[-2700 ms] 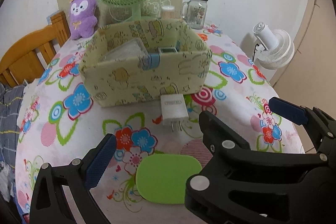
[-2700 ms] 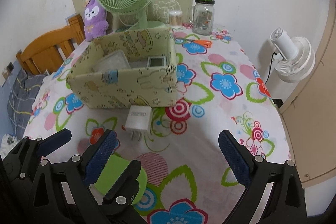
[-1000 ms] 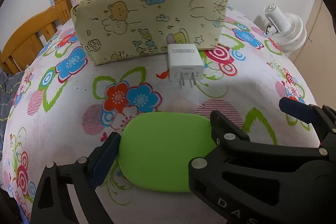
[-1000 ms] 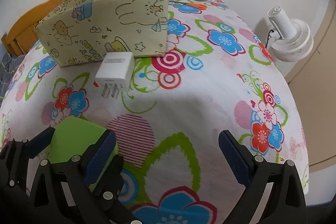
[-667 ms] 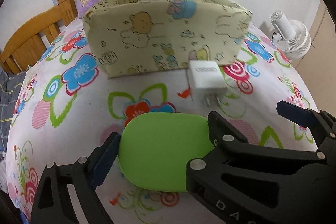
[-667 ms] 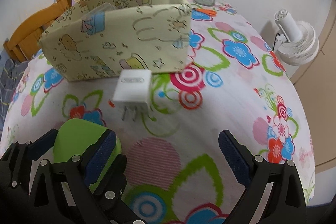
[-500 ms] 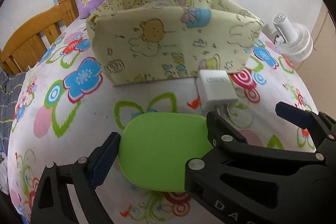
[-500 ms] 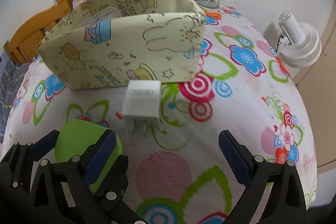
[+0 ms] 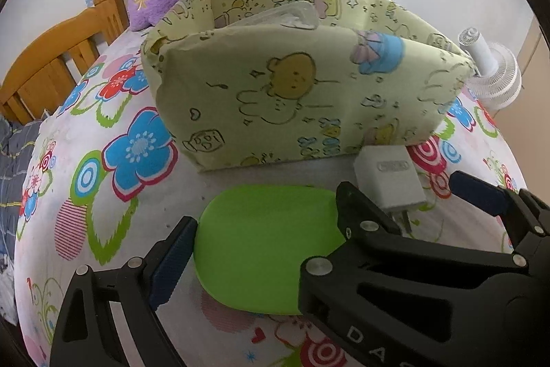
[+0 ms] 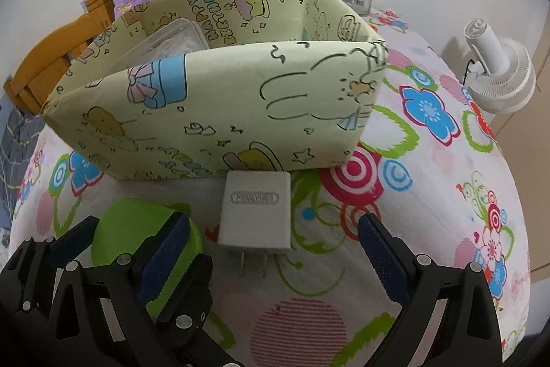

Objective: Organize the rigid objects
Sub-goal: 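Grasp the small white plug with the right gripper while the left gripper grasps the green pad, then lift the white plug and green pad and carry them over the fabric box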

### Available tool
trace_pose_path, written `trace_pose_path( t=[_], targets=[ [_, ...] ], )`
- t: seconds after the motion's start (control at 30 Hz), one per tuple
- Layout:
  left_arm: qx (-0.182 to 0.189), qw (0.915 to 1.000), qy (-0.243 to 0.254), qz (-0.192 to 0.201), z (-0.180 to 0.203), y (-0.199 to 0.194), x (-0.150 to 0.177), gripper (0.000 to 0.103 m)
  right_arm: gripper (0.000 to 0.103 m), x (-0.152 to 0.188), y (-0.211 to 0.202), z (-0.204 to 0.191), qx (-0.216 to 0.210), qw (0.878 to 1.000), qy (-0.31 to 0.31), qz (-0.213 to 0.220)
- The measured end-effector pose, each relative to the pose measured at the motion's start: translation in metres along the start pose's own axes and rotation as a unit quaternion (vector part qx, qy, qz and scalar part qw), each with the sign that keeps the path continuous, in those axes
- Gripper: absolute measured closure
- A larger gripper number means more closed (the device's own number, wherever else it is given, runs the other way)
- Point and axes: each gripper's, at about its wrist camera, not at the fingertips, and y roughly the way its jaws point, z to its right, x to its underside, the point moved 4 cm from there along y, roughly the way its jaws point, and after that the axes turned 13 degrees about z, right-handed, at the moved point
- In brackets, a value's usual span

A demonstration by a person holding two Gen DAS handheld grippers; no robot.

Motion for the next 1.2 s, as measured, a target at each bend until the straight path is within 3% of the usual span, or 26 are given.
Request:
trace_pose_path(
  t=[0.3, 0.4, 0.43, 0.47, 0.9, 0.93, 0.97, 1.2],
  targets=[
    [-0.009, 0.9998, -0.012, -0.011, -0.011, 0.011, -0.001, 0.008, 0.007, -0.003, 0.014, -0.008, -0.003, 1.000, 0.000, -0.014],
    [-0.010, 0.9998, -0.015, -0.012, -0.014, 0.012, -0.001, 0.008, 0.013, -0.004, 0.015, -0.009, -0.005, 1.000, 0.001, -0.009],
    [-0.012, 0.9998, -0.013, -0.011, -0.014, 0.012, -0.001, 0.008, 0.025, -0.004, 0.016, -0.009, -0.002, 1.000, -0.003, -0.014],
    [-0.012, 0.9998, -0.010, -0.010, -0.014, 0.013, -0.001, 0.008, 0.029, -0.003, 0.018, -0.009, 0.002, 1.000, -0.010, -0.019],
    [0.017, 0.9997, -0.013, -0.011, -0.004, 0.010, 0.001, 0.008, 0.046, -0.002, 0.012, -0.005, -0.034, 0.999, -0.010, -0.018],
    [0.018, 0.9997, -0.013, -0.011, -0.003, 0.009, 0.002, 0.008, 0.050, -0.002, 0.011, -0.005, -0.038, 0.999, -0.010, -0.016],
    [0.015, 0.9998, -0.010, -0.011, -0.003, 0.008, 0.003, 0.008, 0.061, -0.002, 0.011, -0.004, -0.028, 0.999, -0.019, -0.013],
    [0.003, 0.9999, -0.008, -0.007, -0.007, 0.003, 0.005, 0.008, 0.061, 0.000, 0.007, -0.016, -0.023, 0.999, -0.024, -0.009]
  ],
)
